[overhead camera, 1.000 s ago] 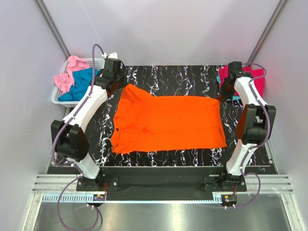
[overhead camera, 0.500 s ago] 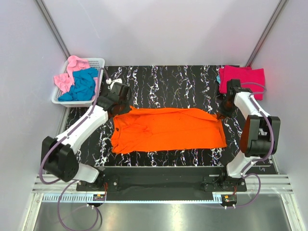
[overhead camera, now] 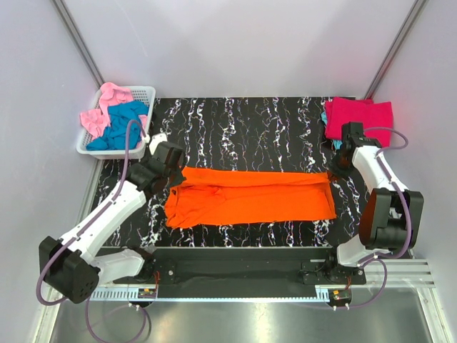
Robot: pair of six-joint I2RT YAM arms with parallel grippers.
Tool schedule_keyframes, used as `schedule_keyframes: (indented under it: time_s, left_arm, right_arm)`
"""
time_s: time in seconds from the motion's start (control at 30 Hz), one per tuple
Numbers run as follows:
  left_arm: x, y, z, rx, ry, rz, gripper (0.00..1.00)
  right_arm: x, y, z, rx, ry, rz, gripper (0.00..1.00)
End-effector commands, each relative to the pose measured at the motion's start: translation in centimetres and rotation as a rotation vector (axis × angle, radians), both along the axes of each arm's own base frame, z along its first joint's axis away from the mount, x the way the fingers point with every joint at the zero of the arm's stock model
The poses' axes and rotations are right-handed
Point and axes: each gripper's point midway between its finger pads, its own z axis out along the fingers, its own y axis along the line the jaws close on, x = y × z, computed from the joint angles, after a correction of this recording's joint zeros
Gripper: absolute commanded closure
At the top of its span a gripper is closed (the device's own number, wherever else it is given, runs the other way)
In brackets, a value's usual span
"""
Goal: Fold and stack the t-shirts
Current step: Fold the tshirt
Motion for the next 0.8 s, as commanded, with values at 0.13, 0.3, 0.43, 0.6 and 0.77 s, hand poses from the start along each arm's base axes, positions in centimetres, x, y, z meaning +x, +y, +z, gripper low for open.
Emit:
schedule_keyframes:
  time_s: [0.13, 0.3, 0.43, 0.6, 0.77]
  left_arm:
    - [-1.4, 0.3, -1.1, -0.001, 0.002, 0.026, 1.0]
    - [-2.2, 0.6, -2.3, 0.002, 0.034, 0.057, 0.94]
    - [-2.9, 1.1, -2.6, -0.002, 0.042, 0.104, 0.86]
    - [-4.0, 2.3, -2.5, -0.002, 0.026, 0.168, 0.87]
    - [-4.5, 3.0, -2.1, -0.02, 0.007, 0.215, 0.88]
  right_arm:
    - [-1.6, -1.8, -0.8, -0.073, 0.053, -0.073, 0.94]
    - [-2.3, -1.9, -1.4, -0.075, 0.073, -0.103, 0.68]
    - [-2.2, -2.4, -0.8, -0.101, 0.045, -0.127, 0.49]
    - [-1.7, -2.9, 0.8, -0.132, -0.037, -0.13, 0.41]
    - [-0.8, -2.1, 1.9, -0.094, -0.111, -0.093, 0.45]
